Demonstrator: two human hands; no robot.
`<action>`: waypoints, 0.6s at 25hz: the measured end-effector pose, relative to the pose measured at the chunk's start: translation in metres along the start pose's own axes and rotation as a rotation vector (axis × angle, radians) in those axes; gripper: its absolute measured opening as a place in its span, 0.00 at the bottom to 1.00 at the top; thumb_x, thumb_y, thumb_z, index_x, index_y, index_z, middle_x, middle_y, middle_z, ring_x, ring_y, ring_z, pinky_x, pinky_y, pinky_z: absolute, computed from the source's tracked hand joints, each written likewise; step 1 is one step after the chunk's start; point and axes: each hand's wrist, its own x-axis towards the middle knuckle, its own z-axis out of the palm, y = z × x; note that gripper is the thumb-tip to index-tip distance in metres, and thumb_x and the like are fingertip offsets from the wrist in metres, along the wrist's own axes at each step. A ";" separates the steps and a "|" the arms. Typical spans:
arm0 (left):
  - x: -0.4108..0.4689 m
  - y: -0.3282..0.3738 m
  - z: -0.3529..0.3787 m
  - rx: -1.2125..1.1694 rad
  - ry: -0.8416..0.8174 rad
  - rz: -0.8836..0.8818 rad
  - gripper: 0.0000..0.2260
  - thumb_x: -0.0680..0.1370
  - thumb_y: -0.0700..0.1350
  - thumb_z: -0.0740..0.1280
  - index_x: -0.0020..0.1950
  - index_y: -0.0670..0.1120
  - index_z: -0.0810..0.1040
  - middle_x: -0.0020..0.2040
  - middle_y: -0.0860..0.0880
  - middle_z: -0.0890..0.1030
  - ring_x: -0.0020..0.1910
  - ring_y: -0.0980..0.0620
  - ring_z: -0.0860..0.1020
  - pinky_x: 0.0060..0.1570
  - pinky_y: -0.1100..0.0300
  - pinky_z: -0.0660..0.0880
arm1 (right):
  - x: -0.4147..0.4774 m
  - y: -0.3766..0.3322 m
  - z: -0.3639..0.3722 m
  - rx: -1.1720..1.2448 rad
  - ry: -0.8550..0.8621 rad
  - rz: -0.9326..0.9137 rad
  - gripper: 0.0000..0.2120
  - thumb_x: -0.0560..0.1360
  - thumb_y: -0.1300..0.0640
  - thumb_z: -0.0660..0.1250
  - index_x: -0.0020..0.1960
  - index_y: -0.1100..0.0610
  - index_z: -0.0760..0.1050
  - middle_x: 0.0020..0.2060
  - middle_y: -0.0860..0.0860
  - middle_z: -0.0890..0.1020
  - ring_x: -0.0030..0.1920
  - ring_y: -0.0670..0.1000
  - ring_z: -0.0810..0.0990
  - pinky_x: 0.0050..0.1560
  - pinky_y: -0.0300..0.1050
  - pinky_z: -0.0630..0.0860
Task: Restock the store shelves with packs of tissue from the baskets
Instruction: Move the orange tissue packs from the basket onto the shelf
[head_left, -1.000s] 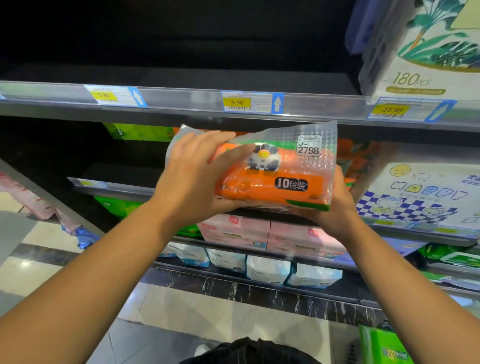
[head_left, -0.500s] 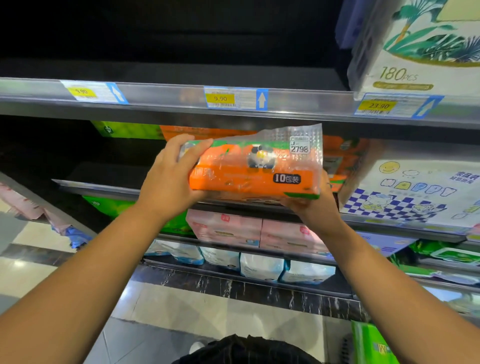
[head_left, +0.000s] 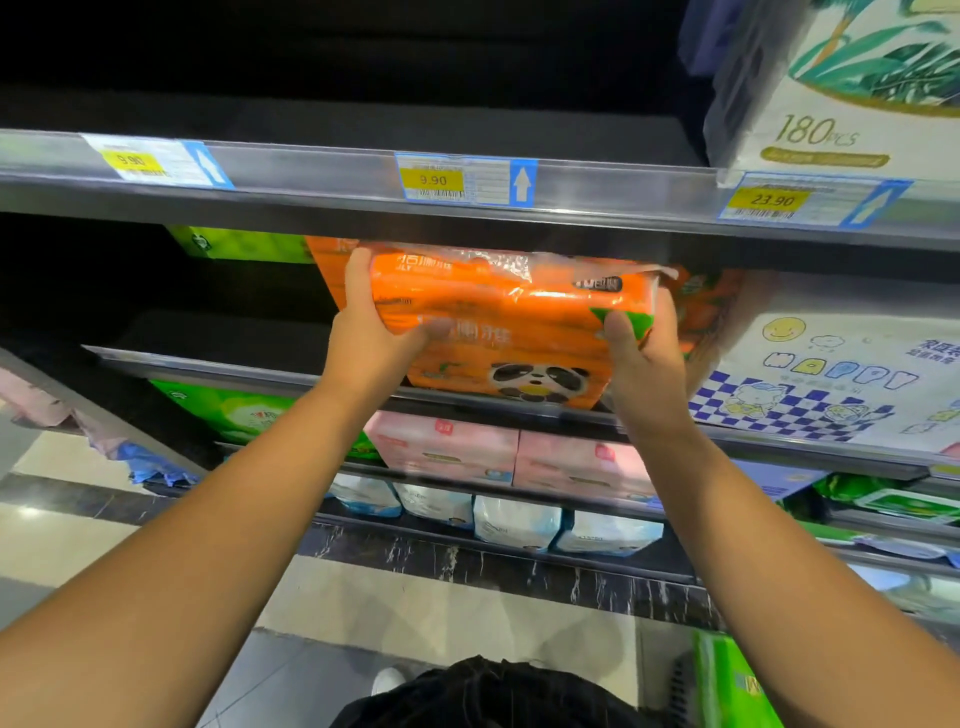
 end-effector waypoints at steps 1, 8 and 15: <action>0.005 0.000 0.002 -0.004 0.006 -0.029 0.35 0.72 0.49 0.75 0.71 0.54 0.56 0.57 0.55 0.74 0.51 0.59 0.75 0.42 0.70 0.71 | 0.004 0.003 0.001 -0.023 0.007 0.031 0.05 0.80 0.53 0.61 0.54 0.45 0.67 0.49 0.40 0.78 0.46 0.35 0.80 0.40 0.33 0.77; 0.031 0.000 0.015 0.058 -0.022 -0.160 0.25 0.76 0.53 0.69 0.67 0.46 0.63 0.59 0.50 0.74 0.56 0.52 0.73 0.52 0.57 0.71 | 0.027 0.019 0.002 -0.229 0.019 0.203 0.14 0.81 0.46 0.59 0.61 0.46 0.57 0.49 0.39 0.71 0.44 0.40 0.75 0.35 0.33 0.73; 0.007 -0.032 0.012 0.121 -0.106 -0.135 0.28 0.75 0.55 0.70 0.71 0.53 0.61 0.62 0.54 0.74 0.57 0.54 0.74 0.49 0.59 0.71 | 0.013 0.029 -0.005 -0.287 -0.043 0.128 0.15 0.81 0.55 0.61 0.64 0.48 0.59 0.52 0.37 0.73 0.46 0.27 0.76 0.38 0.25 0.73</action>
